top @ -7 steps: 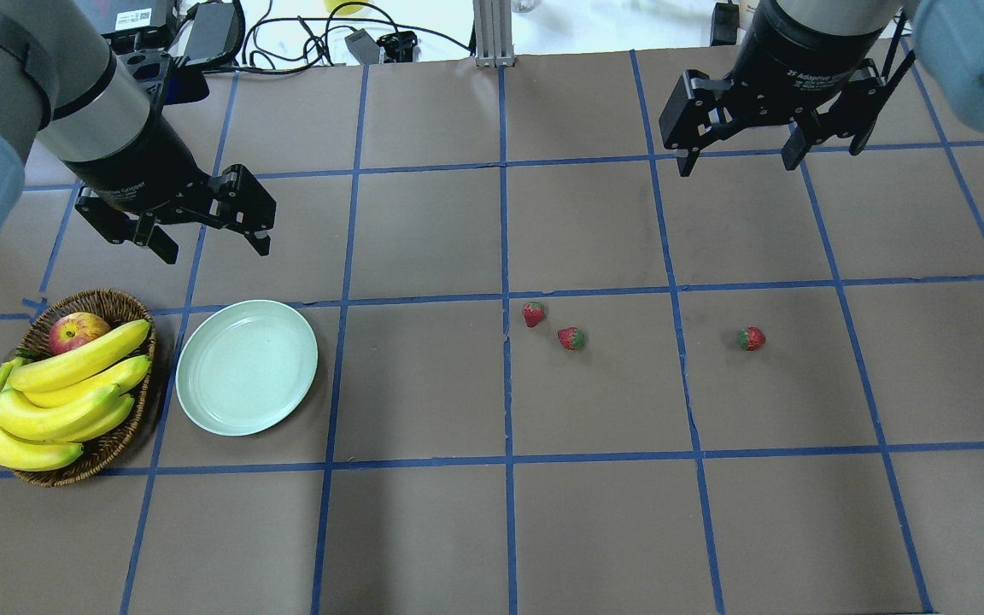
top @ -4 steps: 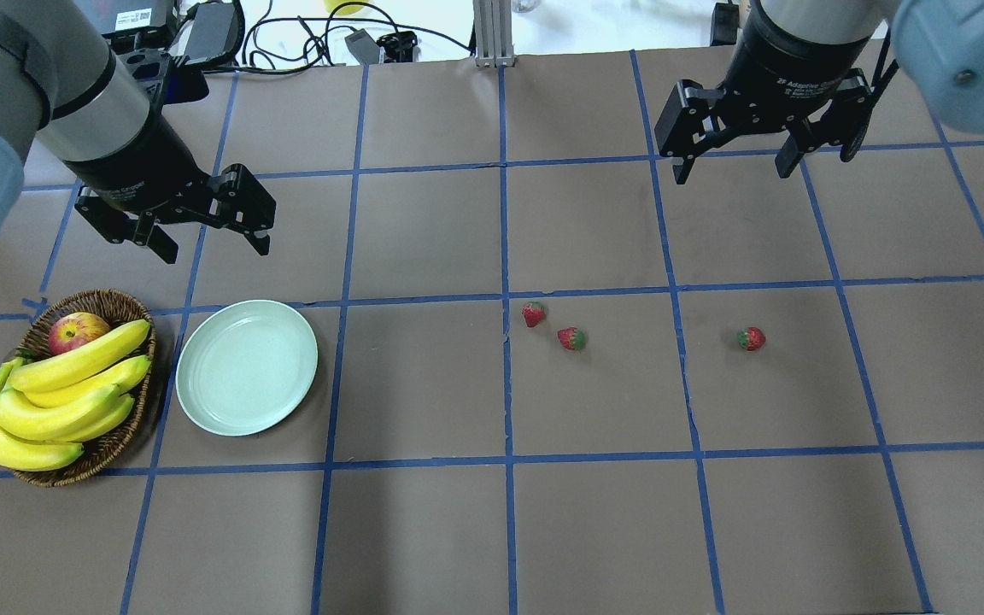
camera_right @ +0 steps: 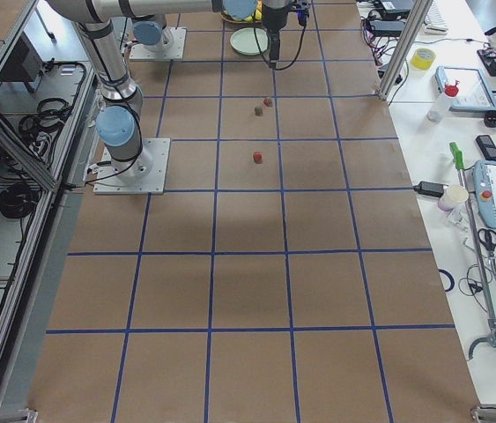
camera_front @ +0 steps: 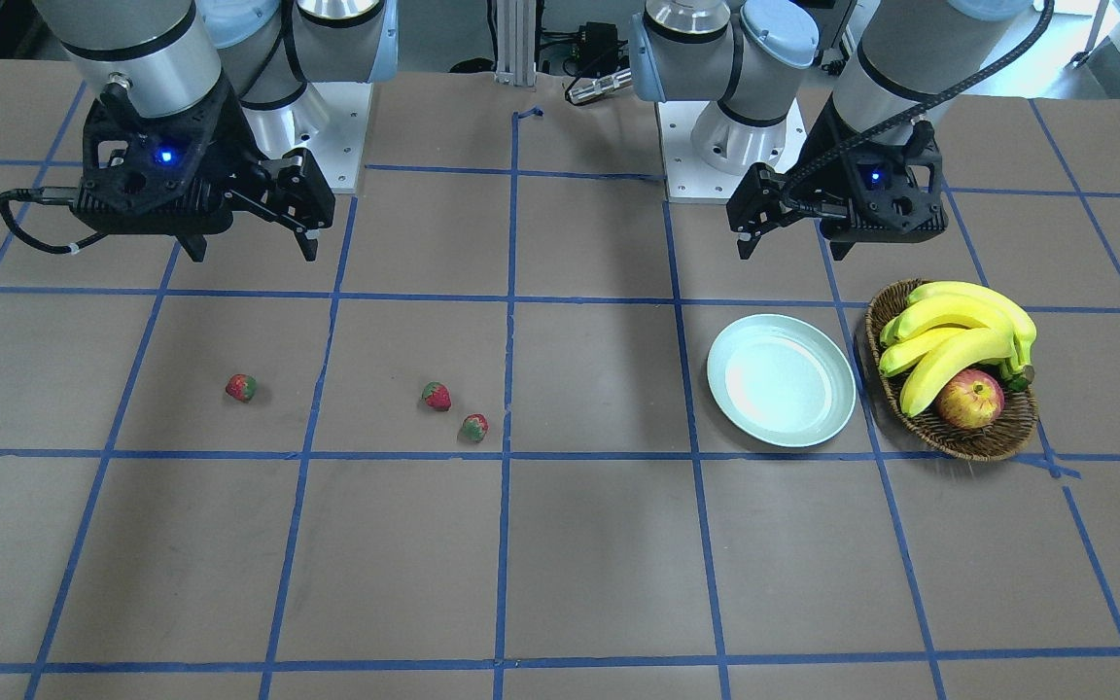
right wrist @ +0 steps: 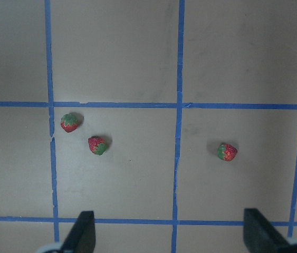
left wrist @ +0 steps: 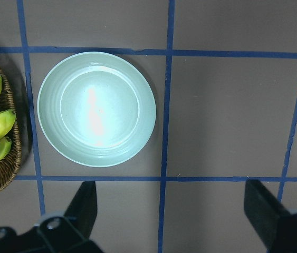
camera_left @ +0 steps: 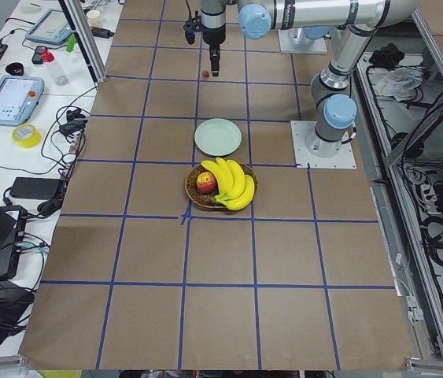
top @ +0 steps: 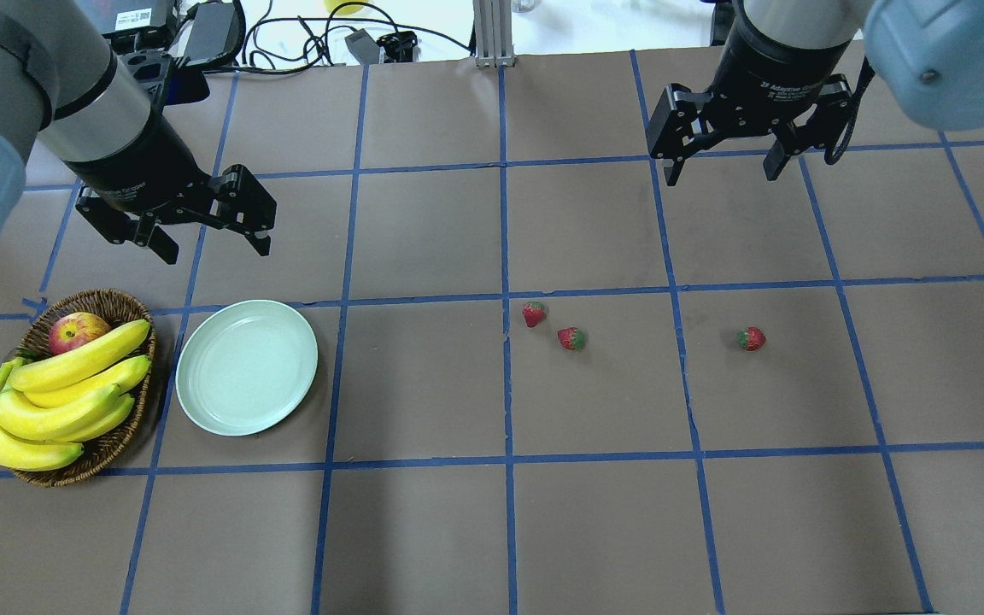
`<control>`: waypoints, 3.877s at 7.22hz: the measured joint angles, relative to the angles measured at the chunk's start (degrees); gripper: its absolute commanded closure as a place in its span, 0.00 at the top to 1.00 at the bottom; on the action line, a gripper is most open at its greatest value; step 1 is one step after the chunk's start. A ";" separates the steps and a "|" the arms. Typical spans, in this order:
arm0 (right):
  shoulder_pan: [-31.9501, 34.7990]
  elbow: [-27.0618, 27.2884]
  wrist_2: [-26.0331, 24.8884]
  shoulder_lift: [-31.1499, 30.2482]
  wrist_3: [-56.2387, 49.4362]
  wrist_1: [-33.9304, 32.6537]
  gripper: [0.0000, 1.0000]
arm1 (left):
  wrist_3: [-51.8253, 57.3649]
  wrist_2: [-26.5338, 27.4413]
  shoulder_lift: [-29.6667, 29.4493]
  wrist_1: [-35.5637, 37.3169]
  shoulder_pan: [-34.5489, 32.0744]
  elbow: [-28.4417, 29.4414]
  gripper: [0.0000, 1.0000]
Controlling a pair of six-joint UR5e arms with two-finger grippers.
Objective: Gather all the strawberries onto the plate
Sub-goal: 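Move the right gripper down over the strawberry nearest the plate, then grasp the red strawberry with the right gripper and lift it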
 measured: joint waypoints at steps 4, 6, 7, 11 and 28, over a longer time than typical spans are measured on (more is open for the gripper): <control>3.61 0.17 1.49 9.17 5.69 -9.56 1.00 | 0.00 0.01 0.00 0.03 0.00 0.07 1.00; 8.77 2.80 2.37 14.42 9.44 -18.87 1.00 | 0.00 0.02 -0.01 0.01 0.00 0.03 1.00; 10.86 5.65 3.08 16.32 9.73 -24.59 1.00 | 0.00 0.02 -0.01 -0.02 0.00 0.02 1.00; 14.19 18.36 3.69 21.59 9.79 -44.03 0.92 | 0.00 0.02 -0.01 0.01 0.00 0.06 1.00; 26.68 11.50 10.89 28.77 36.08 -50.72 0.80 | 0.00 -0.15 -0.35 0.17 -0.08 0.00 1.00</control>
